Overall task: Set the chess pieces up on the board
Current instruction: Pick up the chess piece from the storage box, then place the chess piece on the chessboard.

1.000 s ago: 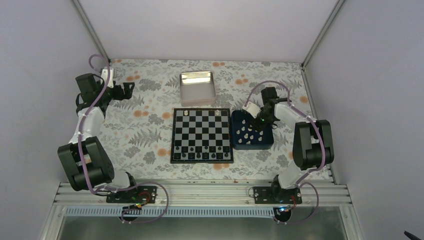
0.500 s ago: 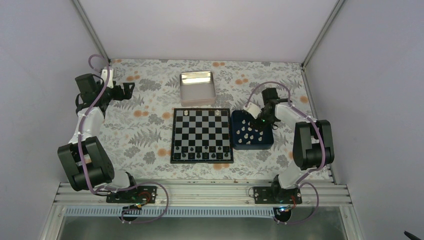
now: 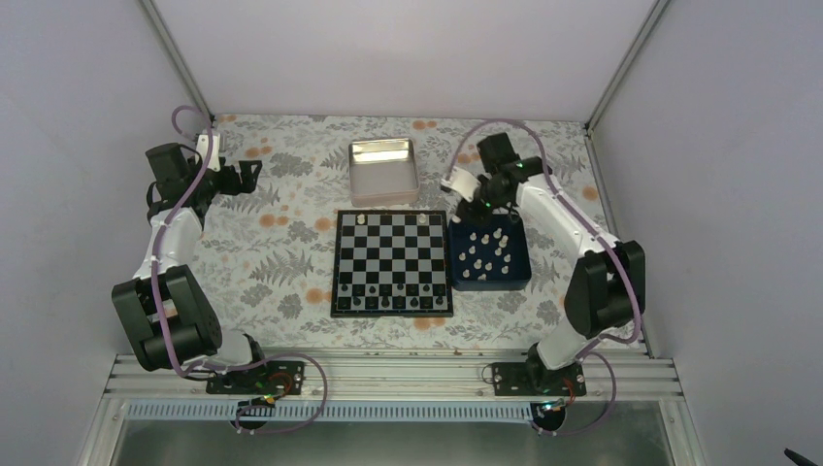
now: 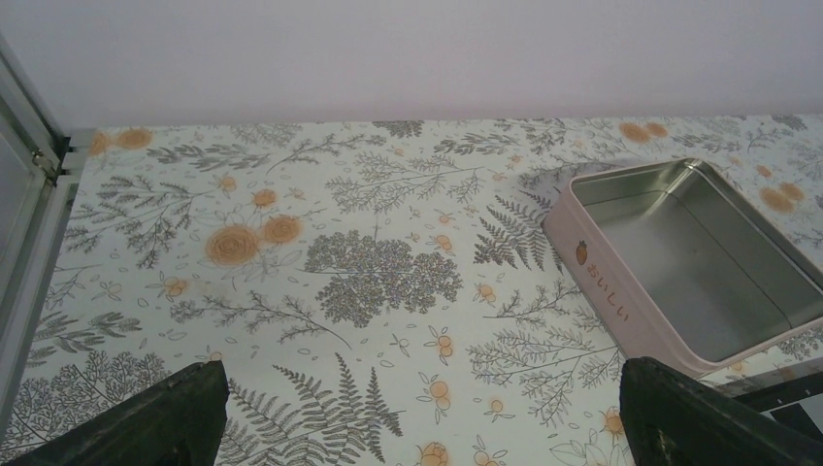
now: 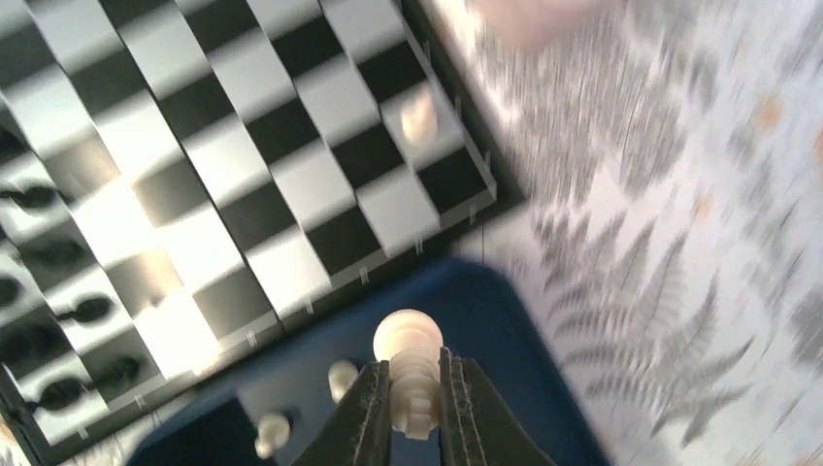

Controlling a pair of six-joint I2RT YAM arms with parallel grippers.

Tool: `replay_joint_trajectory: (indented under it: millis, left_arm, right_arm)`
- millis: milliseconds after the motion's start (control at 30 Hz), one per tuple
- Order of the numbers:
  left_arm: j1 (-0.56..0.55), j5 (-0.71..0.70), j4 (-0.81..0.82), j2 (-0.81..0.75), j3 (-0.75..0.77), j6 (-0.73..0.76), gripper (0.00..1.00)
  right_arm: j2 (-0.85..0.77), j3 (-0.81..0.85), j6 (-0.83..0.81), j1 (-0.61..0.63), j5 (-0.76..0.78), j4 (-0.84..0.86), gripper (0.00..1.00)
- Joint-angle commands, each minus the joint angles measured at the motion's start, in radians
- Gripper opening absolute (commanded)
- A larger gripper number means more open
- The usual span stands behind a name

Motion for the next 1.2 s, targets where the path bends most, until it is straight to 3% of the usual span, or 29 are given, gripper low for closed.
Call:
replay_joint_trajectory:
  millis: [0,200,567,1167]
  left_arm:
    - [0.007,0.023,0.003,0.005,-0.008,0.013,1.0]
    - [0.007,0.021,0.0,0.004,-0.005,0.013,1.0]
    - [0.007,0.015,0.002,0.005,-0.006,0.014,1.0]
    - [0.007,0.021,0.007,-0.001,-0.011,0.013,1.0]
  right_arm:
    - [0.052,0.189,0.033,0.115,0.0,-0.075,0.04]
    - [0.292,0.481,0.011,0.247,0.044,-0.161,0.04]
    - [0.584,0.752,-0.007,0.346,0.084,-0.195,0.05]
    - [0.742,0.849,-0.013,0.385,0.121,-0.197,0.06]
